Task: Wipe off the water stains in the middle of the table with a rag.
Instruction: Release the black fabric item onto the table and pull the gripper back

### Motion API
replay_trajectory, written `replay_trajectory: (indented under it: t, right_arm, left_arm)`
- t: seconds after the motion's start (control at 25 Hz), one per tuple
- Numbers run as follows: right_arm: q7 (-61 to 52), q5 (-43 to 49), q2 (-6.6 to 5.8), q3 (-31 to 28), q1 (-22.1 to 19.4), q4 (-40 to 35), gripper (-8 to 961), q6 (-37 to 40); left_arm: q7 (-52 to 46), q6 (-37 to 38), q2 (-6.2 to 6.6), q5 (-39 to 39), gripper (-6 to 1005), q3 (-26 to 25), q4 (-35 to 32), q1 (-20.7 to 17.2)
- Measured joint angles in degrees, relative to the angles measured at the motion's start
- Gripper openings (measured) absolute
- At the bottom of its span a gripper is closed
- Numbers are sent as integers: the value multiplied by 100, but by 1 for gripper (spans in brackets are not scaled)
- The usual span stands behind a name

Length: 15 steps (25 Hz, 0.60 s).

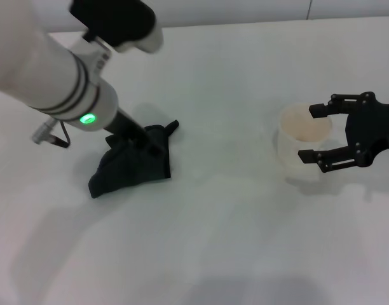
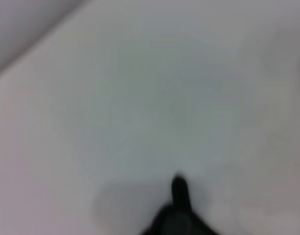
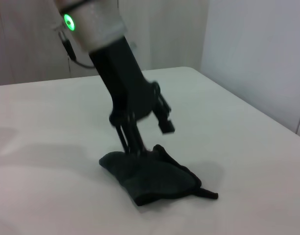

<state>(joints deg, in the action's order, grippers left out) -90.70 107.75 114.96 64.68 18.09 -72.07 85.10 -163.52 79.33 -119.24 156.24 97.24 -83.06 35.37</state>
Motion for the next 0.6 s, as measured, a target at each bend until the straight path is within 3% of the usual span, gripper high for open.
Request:
replay_trajectory:
  t: [0.12, 0.24, 0.6]
  right_arm:
    - [0, 0, 0, -8, -7, 0, 872, -1]
    - [0, 0, 0, -50, -8, 0, 872, 5]
    - [-4, -1, 0, -88, -15, 0, 872, 45]
  left_arm:
    - [312, 129, 1, -407, 883, -517, -739, -440]
    - [661, 201, 6, -1147, 882, -1129, -1040, -805]
    - [1969, 214, 5, -2969, 881, -2196, -538, -1609]
